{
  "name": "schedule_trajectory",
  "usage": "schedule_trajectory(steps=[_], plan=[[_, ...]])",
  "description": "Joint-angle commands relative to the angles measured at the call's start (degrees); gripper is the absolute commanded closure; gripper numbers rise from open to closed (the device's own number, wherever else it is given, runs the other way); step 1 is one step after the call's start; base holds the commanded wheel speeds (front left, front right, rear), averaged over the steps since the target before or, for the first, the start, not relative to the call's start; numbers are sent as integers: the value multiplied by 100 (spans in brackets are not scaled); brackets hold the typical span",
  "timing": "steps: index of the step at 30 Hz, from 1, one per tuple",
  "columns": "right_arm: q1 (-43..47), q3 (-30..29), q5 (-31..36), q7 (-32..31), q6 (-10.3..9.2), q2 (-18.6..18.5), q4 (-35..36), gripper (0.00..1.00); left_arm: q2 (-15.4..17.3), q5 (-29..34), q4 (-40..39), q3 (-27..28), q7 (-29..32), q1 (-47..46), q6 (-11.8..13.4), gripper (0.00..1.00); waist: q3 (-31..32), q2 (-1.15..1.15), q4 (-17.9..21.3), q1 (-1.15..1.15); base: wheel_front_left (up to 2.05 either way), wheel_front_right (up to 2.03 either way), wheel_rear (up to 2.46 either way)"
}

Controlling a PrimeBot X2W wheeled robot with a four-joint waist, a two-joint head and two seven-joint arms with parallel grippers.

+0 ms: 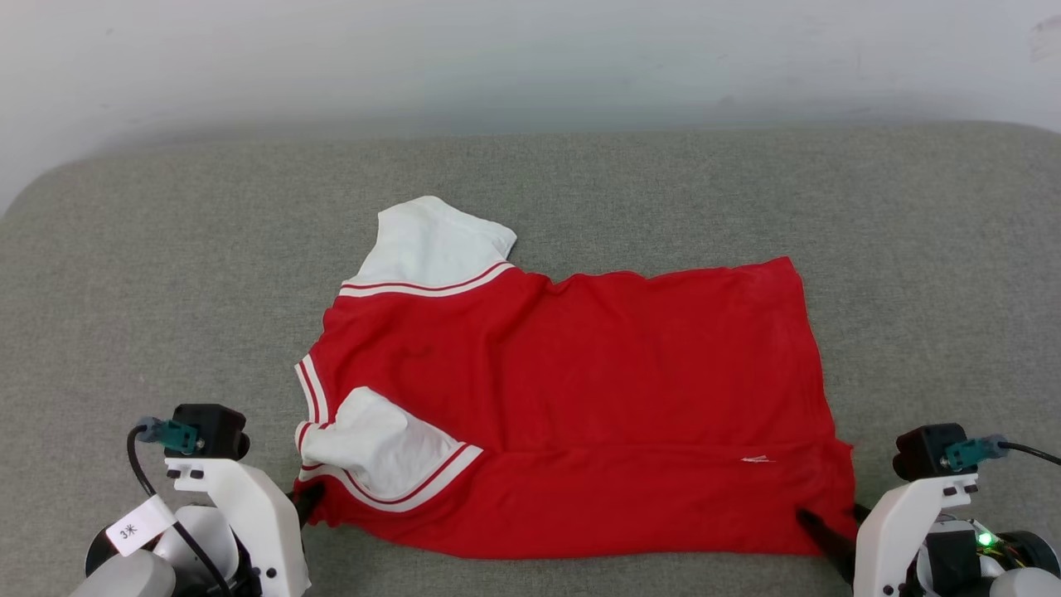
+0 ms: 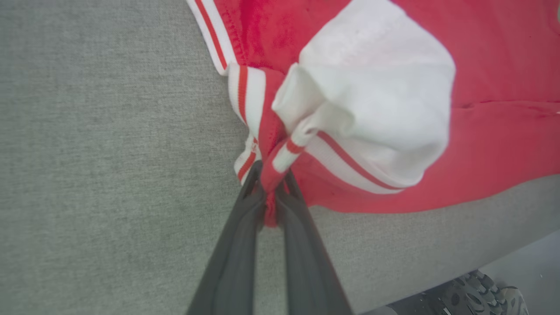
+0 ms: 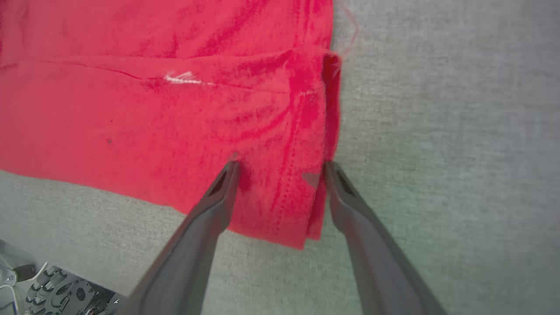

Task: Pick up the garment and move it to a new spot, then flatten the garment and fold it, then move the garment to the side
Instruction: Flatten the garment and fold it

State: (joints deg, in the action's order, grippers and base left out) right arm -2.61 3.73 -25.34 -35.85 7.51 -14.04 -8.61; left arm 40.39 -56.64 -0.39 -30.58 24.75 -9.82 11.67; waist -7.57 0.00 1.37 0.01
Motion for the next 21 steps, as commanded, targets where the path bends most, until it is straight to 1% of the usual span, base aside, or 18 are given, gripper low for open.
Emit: schedule_trajectory(steps=[1, 4, 5, 6, 7, 8, 9, 16, 21], plan=[[-94, 15, -34, -55, -5, 8, -172, 0, -13, 16, -37, 19, -22, -75, 38, 100, -92, 0, -41, -1, 0, 0, 0], [-103, 161, -99, -280, -5, 45, -524, 0, -42, 16, -40, 20, -36, -98, 34, 100, -175, 0, -71, -1, 0, 0, 0], [-82, 223, -146, -362, -4, 62, -600, 31, -44, 14, -28, 21, -51, -93, 30, 100, -189, 0, -76, -1, 0, 0, 0], [-82, 223, -146, -362, -4, 62, -600, 31, -44, 14, -28, 21, -51, -93, 30, 100, -189, 0, -76, -1, 0, 0, 0], [-76, 288, -194, -400, -4, 99, -644, 68, -48, 12, -15, 23, -68, -86, 26, 100, -200, 0, -77, -1, 0, 0, 0], [-96, 340, -234, -431, -1, 106, -665, 91, -50, 10, -4, 23, -80, -74, 25, 100, -206, 0, -75, -1, 0, 0, 0], [-118, 376, -260, -437, 5, 100, -683, 100, -53, 6, 7, 23, -85, -63, 24, 100, -204, 0, -72, -1, 0, 0, 0], [-234, 342, -298, -215, -5, -159, -525, 100, -21, 46, -41, -11, -222, 158, 39, 100, 114, 0, -44, -1, 0, 0, 0], [7, 281, -335, -248, -5, -270, -286, 100, 72, 27, -239, -71, -211, 522, 154, 100, 551, 0, -27, -1, 0, 0, 0]])
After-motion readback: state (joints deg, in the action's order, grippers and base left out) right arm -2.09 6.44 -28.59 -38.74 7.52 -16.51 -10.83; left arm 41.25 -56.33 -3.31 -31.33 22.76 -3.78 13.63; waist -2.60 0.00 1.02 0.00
